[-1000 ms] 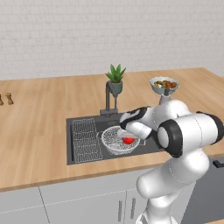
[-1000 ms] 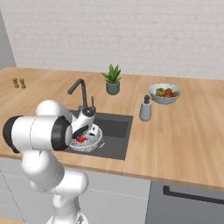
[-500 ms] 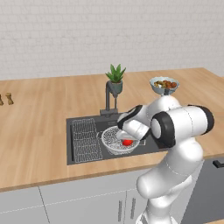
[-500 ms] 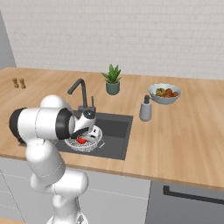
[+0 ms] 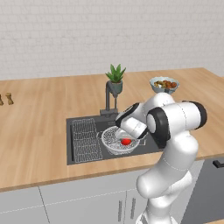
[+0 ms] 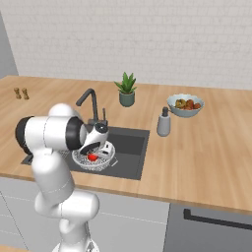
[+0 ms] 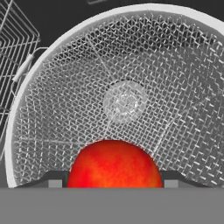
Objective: Put the colander in the sink, put the apple in the colander, and turn on the sink faucet and pour water over the colander.
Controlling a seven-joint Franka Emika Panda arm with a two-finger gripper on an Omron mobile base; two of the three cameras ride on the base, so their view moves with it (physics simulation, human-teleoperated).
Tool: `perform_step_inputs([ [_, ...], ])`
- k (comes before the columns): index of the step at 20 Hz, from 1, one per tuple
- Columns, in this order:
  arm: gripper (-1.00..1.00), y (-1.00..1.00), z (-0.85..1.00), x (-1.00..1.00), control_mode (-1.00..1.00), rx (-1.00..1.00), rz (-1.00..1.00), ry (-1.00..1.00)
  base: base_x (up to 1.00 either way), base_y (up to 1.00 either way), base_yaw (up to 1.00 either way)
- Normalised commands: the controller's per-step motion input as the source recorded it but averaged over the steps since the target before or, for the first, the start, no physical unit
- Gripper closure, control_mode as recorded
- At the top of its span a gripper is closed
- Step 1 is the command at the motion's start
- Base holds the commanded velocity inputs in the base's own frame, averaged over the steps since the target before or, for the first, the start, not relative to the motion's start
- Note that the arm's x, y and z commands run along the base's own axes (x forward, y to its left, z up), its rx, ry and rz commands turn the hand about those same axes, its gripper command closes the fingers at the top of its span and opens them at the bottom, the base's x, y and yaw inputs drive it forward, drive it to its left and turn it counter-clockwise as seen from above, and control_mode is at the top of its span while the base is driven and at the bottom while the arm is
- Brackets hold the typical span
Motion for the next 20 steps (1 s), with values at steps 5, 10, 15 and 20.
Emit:
perform_step_inputs([
  [5, 1.0, 0.0, -0.1, 0.11, -1.0, 0.0, 0.0, 0.0, 0.0, 0.0, 0.0],
  [10, 1.0, 0.0, -0.14, 0.14, -1.0, 0.0, 0.0, 0.0, 0.0, 0.0, 0.0],
  [15, 1.0, 0.0, -0.11, 0.09, -1.0, 0.0, 0.0, 0.0, 0.0, 0.0, 0.0],
  [20, 1.0, 0.0, -0.16, 0.05, -1.0, 0.0, 0.0, 0.0, 0.0, 0.0, 0.0],
])
